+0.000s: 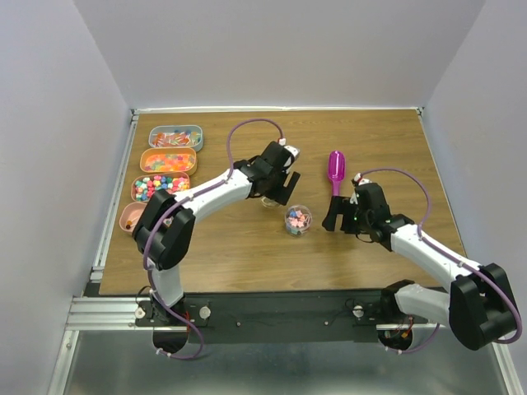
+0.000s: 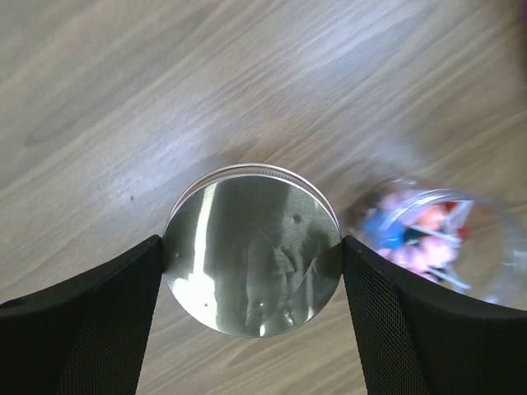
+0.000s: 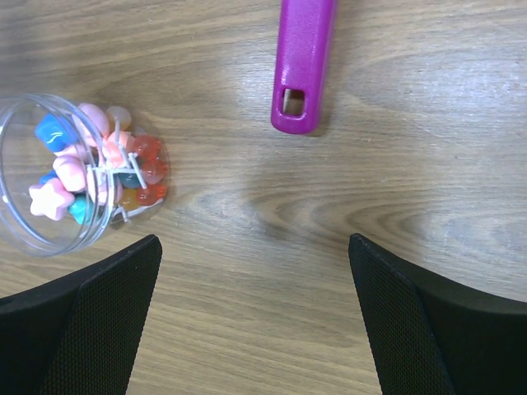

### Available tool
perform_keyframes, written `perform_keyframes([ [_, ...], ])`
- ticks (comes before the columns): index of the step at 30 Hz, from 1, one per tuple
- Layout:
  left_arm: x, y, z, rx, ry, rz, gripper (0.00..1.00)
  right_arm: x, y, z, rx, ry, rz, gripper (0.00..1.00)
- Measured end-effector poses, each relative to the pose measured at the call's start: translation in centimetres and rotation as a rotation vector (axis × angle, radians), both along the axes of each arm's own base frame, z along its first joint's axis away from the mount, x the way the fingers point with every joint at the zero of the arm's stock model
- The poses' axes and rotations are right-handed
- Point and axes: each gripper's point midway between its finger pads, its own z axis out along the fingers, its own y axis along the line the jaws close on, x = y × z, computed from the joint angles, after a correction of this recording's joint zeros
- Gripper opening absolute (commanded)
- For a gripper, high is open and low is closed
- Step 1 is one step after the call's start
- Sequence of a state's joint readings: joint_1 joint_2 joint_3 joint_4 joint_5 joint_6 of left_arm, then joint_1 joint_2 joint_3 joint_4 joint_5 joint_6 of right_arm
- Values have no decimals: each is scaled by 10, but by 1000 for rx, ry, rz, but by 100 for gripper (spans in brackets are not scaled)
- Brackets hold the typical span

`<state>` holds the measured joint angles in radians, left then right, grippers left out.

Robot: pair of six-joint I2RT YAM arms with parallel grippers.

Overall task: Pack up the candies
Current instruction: Pick up the bottle lid at the center of the board, then close the bottle lid on the packing bottle.

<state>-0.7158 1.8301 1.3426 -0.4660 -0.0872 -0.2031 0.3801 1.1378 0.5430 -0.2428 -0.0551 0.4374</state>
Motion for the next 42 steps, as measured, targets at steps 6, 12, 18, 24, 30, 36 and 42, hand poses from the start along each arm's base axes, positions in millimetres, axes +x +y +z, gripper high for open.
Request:
perform_keyframes([
  [6,-7,-35,56,-68,-75,-67,73,-1,-3,-4,-9,6,-19,100],
  [12,-29,-60,75,-77,-82,-140,73,0,-9,-6,-26,4,-54,100],
  [18,-56,-76,65,-46,-49,-209,74,0,-16,-5,-27,-13,-115,100],
  [24,-67,-82,39,9,-4,-235,74,3,-24,-3,-37,-30,-181,100],
  [30,-68,-82,26,36,13,-237,75,3,-28,-1,-39,-46,-208,100],
  [36,-68,-86,21,40,17,-241,75,4,-29,0,-39,-49,-216,100],
  [42,-72,-90,10,58,32,-253,76,4,-29,0,-38,-48,-216,100],
])
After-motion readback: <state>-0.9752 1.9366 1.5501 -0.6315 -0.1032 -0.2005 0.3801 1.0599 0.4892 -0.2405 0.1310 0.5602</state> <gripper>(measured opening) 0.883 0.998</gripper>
